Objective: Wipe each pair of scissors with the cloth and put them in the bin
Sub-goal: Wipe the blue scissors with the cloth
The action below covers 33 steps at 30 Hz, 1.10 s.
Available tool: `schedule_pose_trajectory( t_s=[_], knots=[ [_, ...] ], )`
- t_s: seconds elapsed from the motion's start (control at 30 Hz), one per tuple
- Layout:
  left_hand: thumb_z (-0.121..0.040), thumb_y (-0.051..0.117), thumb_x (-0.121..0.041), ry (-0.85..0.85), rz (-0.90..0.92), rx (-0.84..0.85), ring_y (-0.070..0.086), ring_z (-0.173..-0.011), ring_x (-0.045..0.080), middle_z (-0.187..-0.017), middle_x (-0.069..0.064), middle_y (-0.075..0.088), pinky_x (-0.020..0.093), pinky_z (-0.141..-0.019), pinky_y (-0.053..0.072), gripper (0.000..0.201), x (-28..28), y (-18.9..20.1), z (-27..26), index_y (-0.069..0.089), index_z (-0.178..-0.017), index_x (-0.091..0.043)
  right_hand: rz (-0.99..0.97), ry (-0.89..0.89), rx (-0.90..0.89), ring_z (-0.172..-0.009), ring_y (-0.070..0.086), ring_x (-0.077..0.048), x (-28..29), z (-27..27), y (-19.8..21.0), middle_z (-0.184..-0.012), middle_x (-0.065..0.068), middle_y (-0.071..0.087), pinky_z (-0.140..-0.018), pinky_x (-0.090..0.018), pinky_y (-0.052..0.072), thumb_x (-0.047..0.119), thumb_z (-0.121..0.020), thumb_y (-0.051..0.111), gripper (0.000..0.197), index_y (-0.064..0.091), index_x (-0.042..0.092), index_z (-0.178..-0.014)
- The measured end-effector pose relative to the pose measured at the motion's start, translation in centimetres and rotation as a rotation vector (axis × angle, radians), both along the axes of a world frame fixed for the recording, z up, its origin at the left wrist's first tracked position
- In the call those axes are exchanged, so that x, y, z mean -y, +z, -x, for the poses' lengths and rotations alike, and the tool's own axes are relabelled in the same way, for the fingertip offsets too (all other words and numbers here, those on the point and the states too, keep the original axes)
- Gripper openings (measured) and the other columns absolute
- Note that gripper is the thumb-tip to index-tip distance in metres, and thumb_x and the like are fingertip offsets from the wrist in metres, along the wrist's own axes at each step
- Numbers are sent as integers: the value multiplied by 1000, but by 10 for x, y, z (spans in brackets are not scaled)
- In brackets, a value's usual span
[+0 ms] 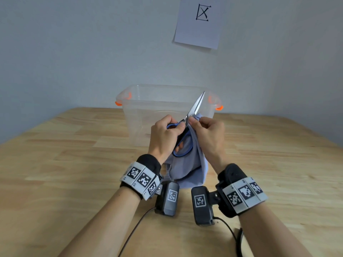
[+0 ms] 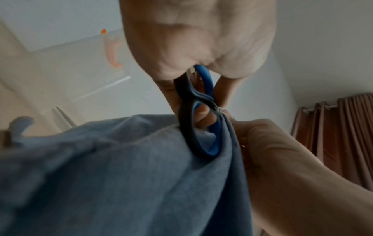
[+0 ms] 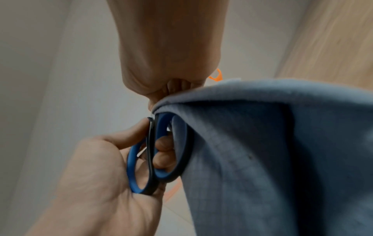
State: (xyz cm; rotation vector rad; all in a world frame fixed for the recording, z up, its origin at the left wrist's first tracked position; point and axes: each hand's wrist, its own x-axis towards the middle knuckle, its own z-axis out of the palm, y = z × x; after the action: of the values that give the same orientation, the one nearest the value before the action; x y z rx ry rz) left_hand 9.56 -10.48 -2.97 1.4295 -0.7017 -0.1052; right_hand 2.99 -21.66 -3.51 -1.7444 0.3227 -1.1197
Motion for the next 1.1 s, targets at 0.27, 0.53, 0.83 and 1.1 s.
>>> schedule_pose_trajectory(
  t_s=[0.27, 0.53, 0.83, 1.1],
  knots=[
    [-92, 66, -7, 2, -3, -14, 44, -35, 16, -44, -5, 45, 22, -37, 34, 33, 2, -4, 0, 45, -67, -4, -86, -9, 24, -59, 35, -17, 1, -6, -7, -58, -9, 42, -55, -33, 30, 36, -86, 68, 56, 53, -15, -68],
    [-93, 64, -6, -54, 41, -169, 45, -38, 26, -46, 12, 45, 25, -39, 32, 33, 4, -9, -6, 45, -66, -6, -285, 320, -72, -76, 67, -29, 16, 6, -6, -83, -25, 70, -76, -40, 56, 12, -94, 65, 22, 72, -7, -87],
    [-92, 66, -10, -16, -12, -31, 46, -35, 24, -46, 1, 46, 24, -37, 34, 34, 5, -7, 3, 44, -65, -7, -114, -38, -12, -52, 38, -17, 5, -2, -6, -51, -8, 42, -53, -30, 33, 24, -92, 69, 49, 49, -1, -54],
    [-90, 67, -9, -1, -8, -18, 47, -37, 25, -47, 4, 47, 25, -40, 37, 36, 5, -1, 3, 44, -64, -7, 52, -148, 0, -50, 21, -11, 7, -3, -2, -49, -2, 26, -48, -27, 20, 30, -93, 68, 58, 36, 6, -52]
  ],
)
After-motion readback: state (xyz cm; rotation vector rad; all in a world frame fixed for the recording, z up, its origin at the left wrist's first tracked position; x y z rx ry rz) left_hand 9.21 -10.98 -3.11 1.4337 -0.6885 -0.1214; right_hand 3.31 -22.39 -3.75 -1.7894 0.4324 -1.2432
